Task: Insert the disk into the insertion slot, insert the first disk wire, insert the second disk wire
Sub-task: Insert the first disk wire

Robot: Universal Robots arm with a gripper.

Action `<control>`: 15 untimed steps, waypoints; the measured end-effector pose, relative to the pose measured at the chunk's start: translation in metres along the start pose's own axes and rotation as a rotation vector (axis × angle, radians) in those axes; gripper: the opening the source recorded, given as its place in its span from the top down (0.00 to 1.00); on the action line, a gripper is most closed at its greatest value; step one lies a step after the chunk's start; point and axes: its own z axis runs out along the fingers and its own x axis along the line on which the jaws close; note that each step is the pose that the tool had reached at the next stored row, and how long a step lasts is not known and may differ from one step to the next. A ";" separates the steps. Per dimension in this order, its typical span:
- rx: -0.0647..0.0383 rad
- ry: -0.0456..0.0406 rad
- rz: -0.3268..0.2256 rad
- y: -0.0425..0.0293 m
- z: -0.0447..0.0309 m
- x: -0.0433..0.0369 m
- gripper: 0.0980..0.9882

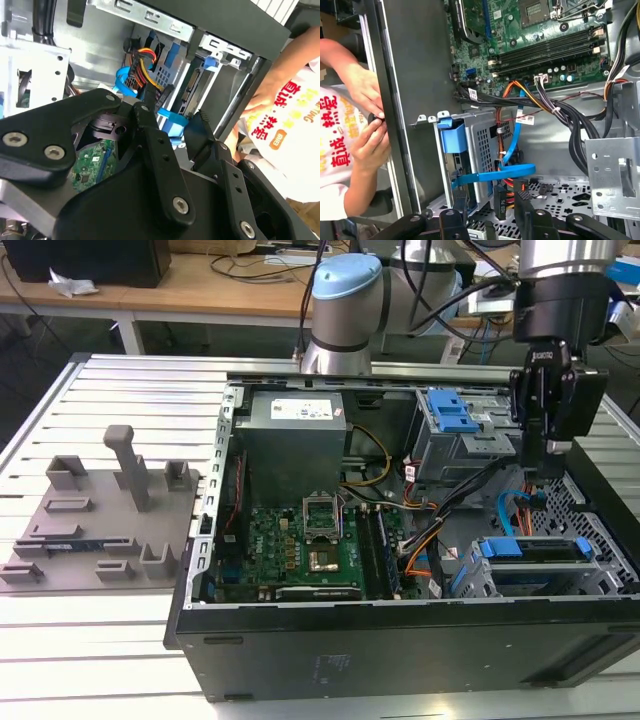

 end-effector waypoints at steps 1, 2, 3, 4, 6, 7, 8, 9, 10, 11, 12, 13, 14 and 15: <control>0.002 0.0001 0.001 -0.0002 0.0006 -0.0004 0.55; 0.004 0.0003 0.002 -0.0002 0.0015 -0.0012 0.55; 0.005 0.0075 0.002 0.0001 0.0001 -0.0043 0.55; 0.006 0.0088 0.002 0.0001 -0.0001 -0.0046 0.55; 0.006 0.0086 0.002 0.0002 -0.0002 -0.0049 0.55; 0.005 0.0087 0.003 0.0002 -0.0003 -0.0050 0.55; 0.001 0.0105 0.010 0.0003 0.0000 -0.0059 0.55; -0.005 0.0122 0.019 0.0004 0.0001 -0.0064 0.55; -0.007 0.0128 0.023 0.0006 0.0000 -0.0078 0.55; -0.007 0.0141 0.024 0.0007 -0.0007 -0.0094 0.55; -0.006 0.0180 0.024 0.0005 -0.0012 -0.0111 0.55; -0.005 0.0208 0.024 0.0003 -0.0011 -0.0121 0.55; -0.003 0.0290 0.025 -0.0005 -0.0011 -0.0134 0.55; -0.001 0.0355 0.025 -0.0006 -0.0004 -0.0142 0.55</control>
